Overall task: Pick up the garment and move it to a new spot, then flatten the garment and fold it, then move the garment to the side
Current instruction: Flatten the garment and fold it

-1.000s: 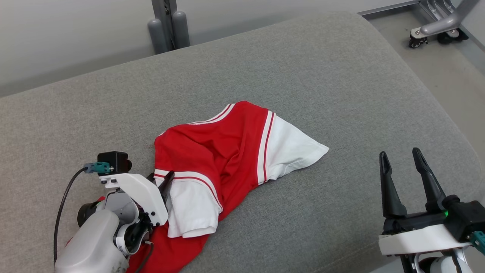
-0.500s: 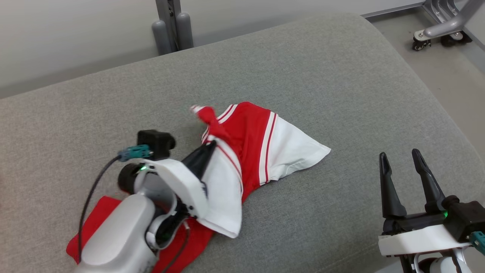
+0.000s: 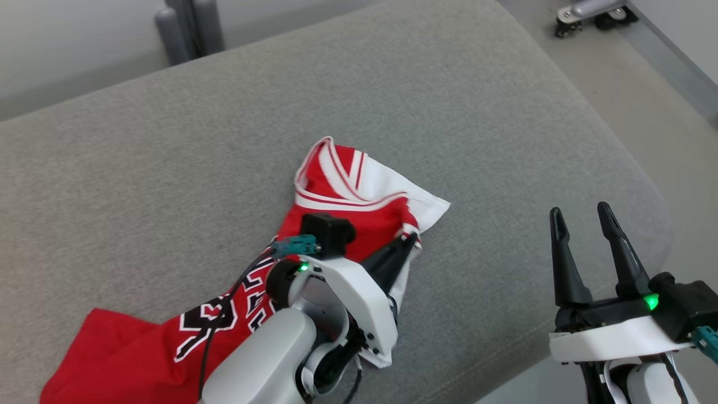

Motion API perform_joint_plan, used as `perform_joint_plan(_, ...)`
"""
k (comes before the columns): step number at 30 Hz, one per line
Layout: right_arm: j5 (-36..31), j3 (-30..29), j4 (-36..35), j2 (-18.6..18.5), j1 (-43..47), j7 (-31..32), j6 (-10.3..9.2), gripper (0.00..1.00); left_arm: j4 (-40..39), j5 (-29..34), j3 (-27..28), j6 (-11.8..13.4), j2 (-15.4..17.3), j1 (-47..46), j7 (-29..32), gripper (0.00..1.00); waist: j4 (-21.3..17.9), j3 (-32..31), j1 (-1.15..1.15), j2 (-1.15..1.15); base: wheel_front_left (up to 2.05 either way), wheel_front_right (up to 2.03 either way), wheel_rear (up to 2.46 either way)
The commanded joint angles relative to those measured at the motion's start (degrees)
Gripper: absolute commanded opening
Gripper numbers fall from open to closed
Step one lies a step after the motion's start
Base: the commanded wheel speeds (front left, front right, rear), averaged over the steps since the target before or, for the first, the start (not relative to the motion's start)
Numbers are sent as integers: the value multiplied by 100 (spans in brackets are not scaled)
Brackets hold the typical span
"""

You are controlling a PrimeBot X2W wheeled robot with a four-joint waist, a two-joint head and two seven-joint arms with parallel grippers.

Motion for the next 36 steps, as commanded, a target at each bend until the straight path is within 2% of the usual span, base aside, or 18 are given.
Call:
perform_joint_plan(1,45,-1,7,-20,-101,-28,1,100,67,-27,64,73,48,-110,-107,0,-173,153,0,0,0,0,0)
perform_joint_plan(2,84,-2,4,-21,-111,-29,1,100,168,-66,67,118,11,-173,-228,0,-223,200,0,0,0,0,0)
perform_joint_plan(3,123,-18,1,-23,-108,-29,1,100,252,-157,82,167,-20,-227,-377,29,-249,245,0,0,0,0,0)
perform_joint_plan(4,155,-29,7,-20,-100,-29,1,100,332,-320,109,228,-20,-254,-510,91,-268,276,0,0,0,0,0)
perform_joint_plan(5,184,-34,15,-20,-95,-29,1,100,345,-533,33,269,-27,-288,-610,100,-288,299,0,0,0,0,0)
perform_joint_plan(9,265,-91,38,-21,-41,-29,1,100,203,-1608,-258,373,-24,-341,-939,100,-328,325,0,0,0,0,0)
perform_joint_plan(11,252,-121,70,-22,1,-29,1,100,3,-2502,-420,546,-32,-301,-1126,100,-327,267,0,0,0,0,0)
perform_joint_plan(15,196,-106,117,-21,-36,-28,1,100,-285,-3107,-732,665,-25,-345,-1205,100,-269,140,0,0,0,0,0)
perform_joint_plan(16,181,-113,119,-21,-42,-29,1,100,-355,-3092,-804,657,-27,-382,-1244,100,-226,102,0,0,0,0,0)
perform_joint_plan(18,124,-150,111,-22,-28,-29,1,100,-458,-2804,-917,596,7,-534,-1445,100,-125,9,0,0,0,0,0)
perform_joint_plan(21,1,-194,91,-21,45,-28,1,100,-529,-2273,-1023,653,296,-519,-1824,100,40,-163,0,0,0,0,0)
perform_joint_plan(27,-217,-245,126,-22,164,-29,1,100,-737,-1121,-1346,822,1133,-333,-2214,100,292,-462,0,0,0,0,0)
perform_joint_plan(31,-306,-235,101,-22,177,-29,1,100,-667,-157,-1823,980,1594,-401,-2278,100,411,-466,0,0,0,0,0)
perform_joint_plan(36,-270,-201,41,-22,78,-28,1,100,-383,327,-2310,925,1634,-485,-2138,100,448,-270,0,0,0,0,0)
